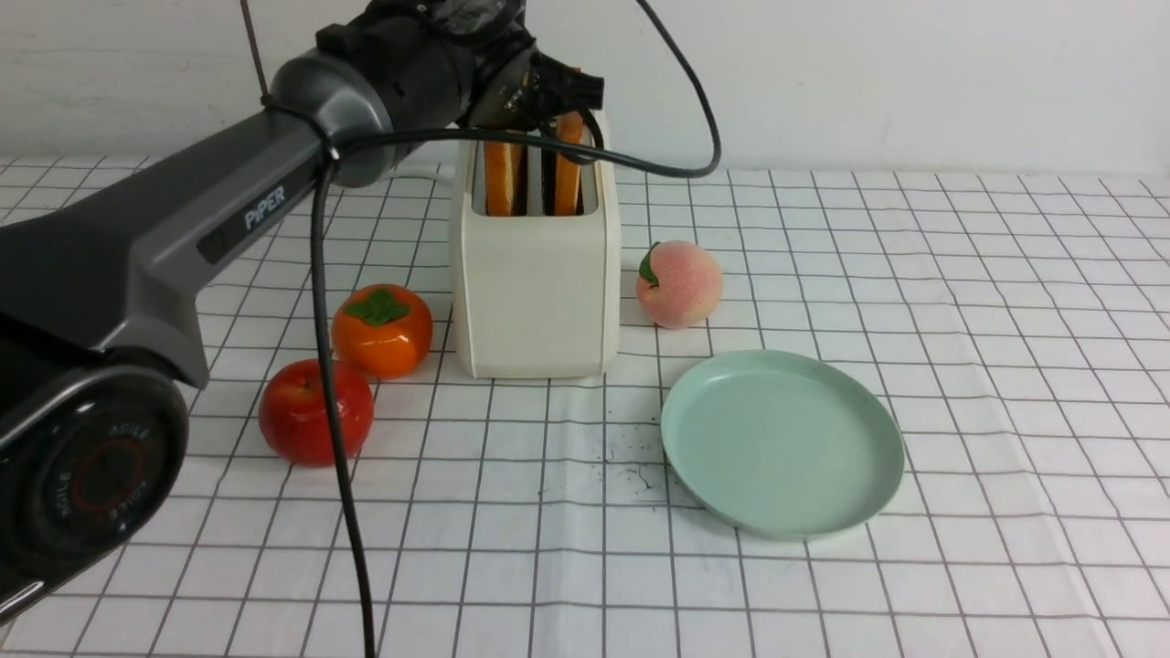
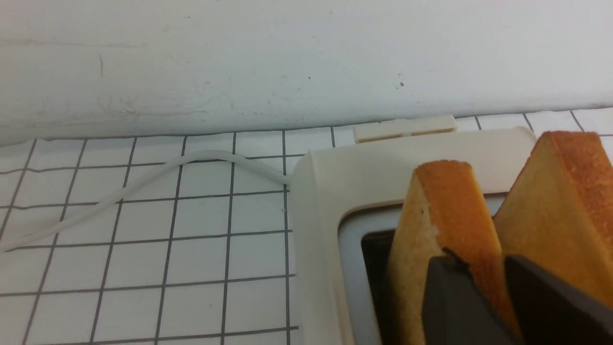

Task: Take toasted bread from bread machine on white checkered table place on plate.
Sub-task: 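Reach for a toast slice standing in the toaster with the left gripper, then place the slice of bread on the plate with the left gripper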

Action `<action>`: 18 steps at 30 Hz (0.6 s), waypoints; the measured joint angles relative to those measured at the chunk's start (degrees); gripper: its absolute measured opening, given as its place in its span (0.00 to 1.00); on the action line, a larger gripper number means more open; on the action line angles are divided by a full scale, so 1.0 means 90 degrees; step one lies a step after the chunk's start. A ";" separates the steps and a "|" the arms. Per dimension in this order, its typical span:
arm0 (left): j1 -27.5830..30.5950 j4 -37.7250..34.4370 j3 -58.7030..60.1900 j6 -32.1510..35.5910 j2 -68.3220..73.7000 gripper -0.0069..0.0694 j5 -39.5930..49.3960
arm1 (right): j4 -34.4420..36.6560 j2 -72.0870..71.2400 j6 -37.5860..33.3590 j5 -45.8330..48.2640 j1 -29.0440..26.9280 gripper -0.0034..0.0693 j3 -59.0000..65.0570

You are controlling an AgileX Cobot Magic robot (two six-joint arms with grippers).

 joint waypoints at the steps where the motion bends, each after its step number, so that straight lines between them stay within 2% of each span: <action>1: 0.0000 0.0021 0.0000 0.0000 -0.0094 0.22 0.0006 | 0.0000 0.0000 0.0000 0.0000 0.0000 0.38 0.0000; 7: 0.0000 0.0118 0.0006 -0.0002 -0.0754 0.22 0.0005 | 0.0000 0.0000 0.0000 0.0000 0.0000 0.38 0.0000; 13: -0.0132 0.0101 0.0000 0.0035 -0.2159 0.22 0.0316 | 0.0000 0.0000 0.0000 0.0000 0.0000 0.38 0.0000; 15: -0.0287 -0.0197 -0.0017 0.0309 -0.2615 0.22 0.0740 | 0.0000 0.0000 0.0000 0.0000 0.0000 0.38 0.0000; 18: -0.0528 -0.1190 0.0014 0.1363 -0.3165 0.22 0.1552 | 0.0000 0.0000 0.0000 0.0000 0.0000 0.38 0.0000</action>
